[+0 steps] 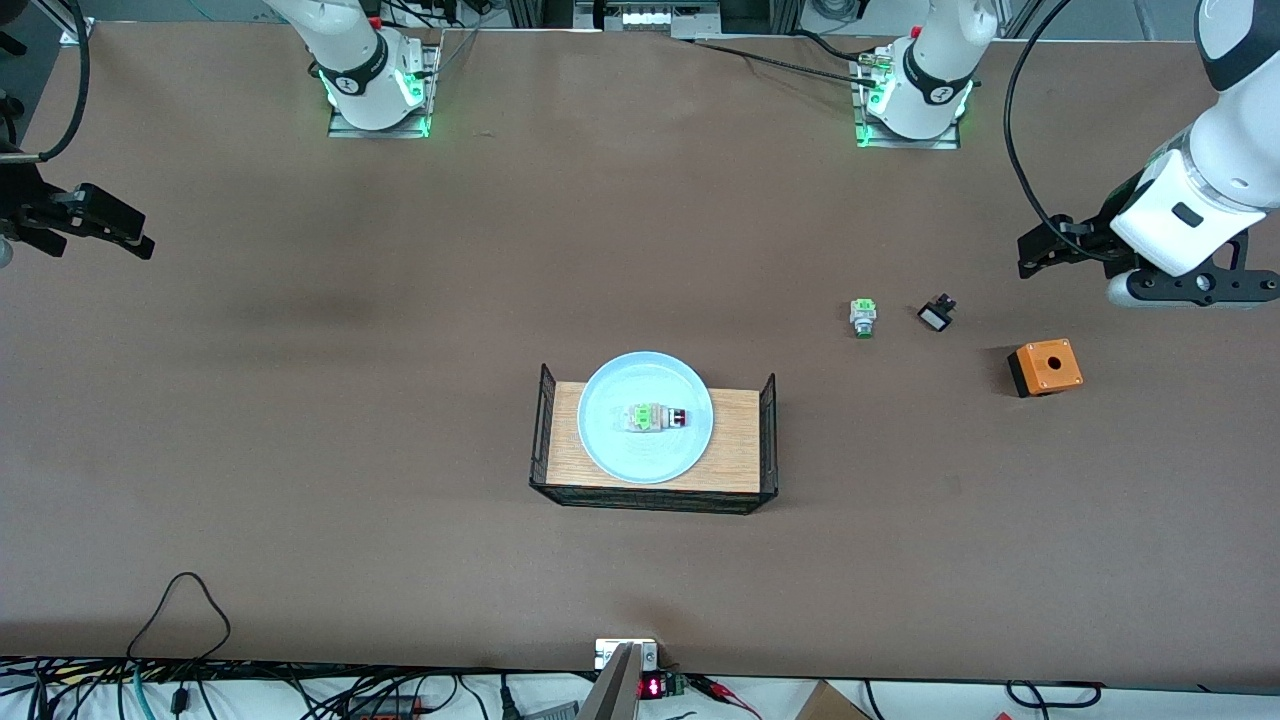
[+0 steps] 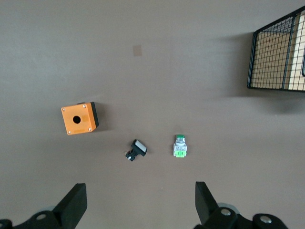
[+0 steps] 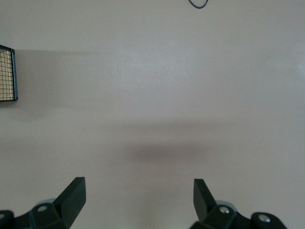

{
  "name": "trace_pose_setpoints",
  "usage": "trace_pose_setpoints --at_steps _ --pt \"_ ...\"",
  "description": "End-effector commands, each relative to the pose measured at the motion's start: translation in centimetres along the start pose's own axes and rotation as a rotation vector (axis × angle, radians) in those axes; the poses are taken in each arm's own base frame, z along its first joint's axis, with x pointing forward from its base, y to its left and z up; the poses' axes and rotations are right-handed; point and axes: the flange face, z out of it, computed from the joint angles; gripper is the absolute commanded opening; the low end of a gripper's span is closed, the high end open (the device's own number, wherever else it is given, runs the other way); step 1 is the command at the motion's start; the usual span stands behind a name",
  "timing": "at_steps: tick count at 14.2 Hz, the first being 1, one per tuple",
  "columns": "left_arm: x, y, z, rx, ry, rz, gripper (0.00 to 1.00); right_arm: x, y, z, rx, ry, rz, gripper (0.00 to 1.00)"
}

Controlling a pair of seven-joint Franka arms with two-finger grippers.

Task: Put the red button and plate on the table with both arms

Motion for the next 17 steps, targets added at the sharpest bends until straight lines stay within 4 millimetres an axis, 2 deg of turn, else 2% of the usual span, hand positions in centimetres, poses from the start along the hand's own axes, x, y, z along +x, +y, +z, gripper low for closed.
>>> trace_pose_setpoints --at_steps 1,3,6,8,11,14,17 --pt "0.1 0.2 -0.1 0.007 -0.035 0.010 1.00 -0.4 -0.1 -0.7 0.000 0.010 -0.019 1.00" --pt "-0.7 0.7 0.6 0.014 -0.106 0.023 1.00 -0.4 -0.2 -0.7 -0.001 0.008 -0.022 1.00" --pt "-0.5 2.0 1.5 0.012 -0.133 0.065 1.00 -0.4 -0.1 -0.7 -0.001 0.010 -0.021 1.00" --pt "-0.9 5.6 0.1 0.004 -0.105 0.132 1.00 -0.4 -0.2 -0.7 -0.001 0.008 -0.022 1.00" --pt "-0.4 11.3 0.3 0.004 -0.089 0.234 1.00 -0.5 -0.2 -0.6 -0.001 0.005 -0.022 1.00" --pt "1.9 15.8 1.8 -0.041 -0.069 0.332 1.00 -0.5 -0.3 -0.6 -0.001 0.005 -0.022 1.00" --pt "4.2 19.6 4.4 -0.080 -0.001 0.548 1.00 -0.4 -0.2 -0.7 -0.001 0.006 -0.022 1.00"
